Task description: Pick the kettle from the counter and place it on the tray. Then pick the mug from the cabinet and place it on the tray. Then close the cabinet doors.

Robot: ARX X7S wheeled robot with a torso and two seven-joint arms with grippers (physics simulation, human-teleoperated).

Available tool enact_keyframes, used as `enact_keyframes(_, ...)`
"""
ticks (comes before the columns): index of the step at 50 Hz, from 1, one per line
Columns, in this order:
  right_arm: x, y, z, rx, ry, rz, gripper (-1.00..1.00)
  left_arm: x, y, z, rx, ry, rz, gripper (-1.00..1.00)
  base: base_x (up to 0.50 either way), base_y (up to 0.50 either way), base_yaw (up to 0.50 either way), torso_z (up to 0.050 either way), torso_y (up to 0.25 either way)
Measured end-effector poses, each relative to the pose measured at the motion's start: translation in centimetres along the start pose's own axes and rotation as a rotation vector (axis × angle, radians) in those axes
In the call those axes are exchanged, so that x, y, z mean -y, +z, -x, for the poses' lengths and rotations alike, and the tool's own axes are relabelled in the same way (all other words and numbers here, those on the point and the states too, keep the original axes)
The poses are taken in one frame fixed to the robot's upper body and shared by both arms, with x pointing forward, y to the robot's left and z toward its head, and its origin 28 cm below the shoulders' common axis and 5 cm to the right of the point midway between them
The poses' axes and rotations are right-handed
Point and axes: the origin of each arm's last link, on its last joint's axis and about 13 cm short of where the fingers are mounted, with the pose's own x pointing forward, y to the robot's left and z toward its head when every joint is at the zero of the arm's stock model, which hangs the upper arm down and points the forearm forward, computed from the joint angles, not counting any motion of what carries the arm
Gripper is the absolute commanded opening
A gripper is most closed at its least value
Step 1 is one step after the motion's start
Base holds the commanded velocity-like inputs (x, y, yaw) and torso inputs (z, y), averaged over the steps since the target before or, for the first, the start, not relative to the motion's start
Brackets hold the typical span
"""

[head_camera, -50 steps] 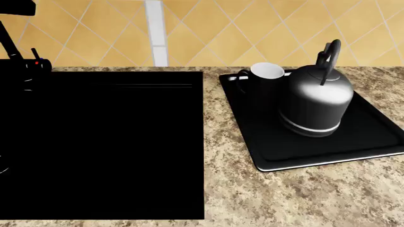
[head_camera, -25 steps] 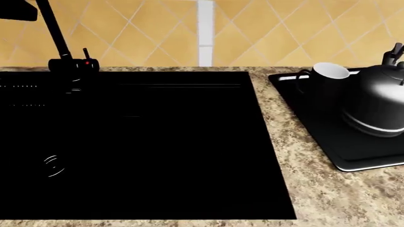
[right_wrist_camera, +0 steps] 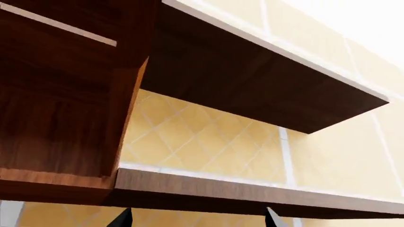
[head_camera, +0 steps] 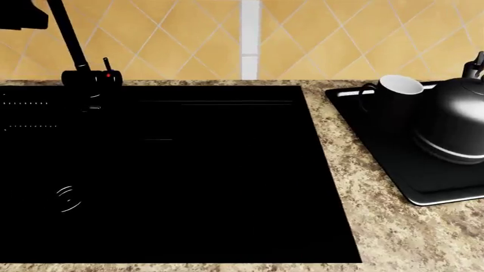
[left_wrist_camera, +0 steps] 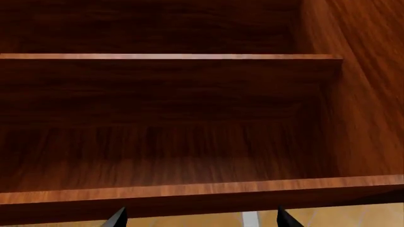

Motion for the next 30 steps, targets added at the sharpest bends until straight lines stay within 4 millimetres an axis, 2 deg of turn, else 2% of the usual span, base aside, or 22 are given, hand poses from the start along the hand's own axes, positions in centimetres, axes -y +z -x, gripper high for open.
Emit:
enact_keyframes(10,1.8,1.4,-1.3,0.063,-0.083,0.015,1.0,-0.1,-0.1,0.0,-0.005,-0.001,0.001,1.0,0.0,0.0,0.0,0.0,0.0)
enact_keyframes(22,4.1,2.9,-3.9,0.108,-0.198,0.067,1.0,-0.1,-0.1,0.0,-0.006,0.001,0.003,1.0,0.0,0.0,0.0,0.0,0.0)
enact_keyframes(30,4.8,4.7,-5.8,0.135,-0.243,0.074,1.0,-0.2,0.0,0.0,-0.005,0.002,0.004,1.0,0.0,0.0,0.0,0.0,0.0)
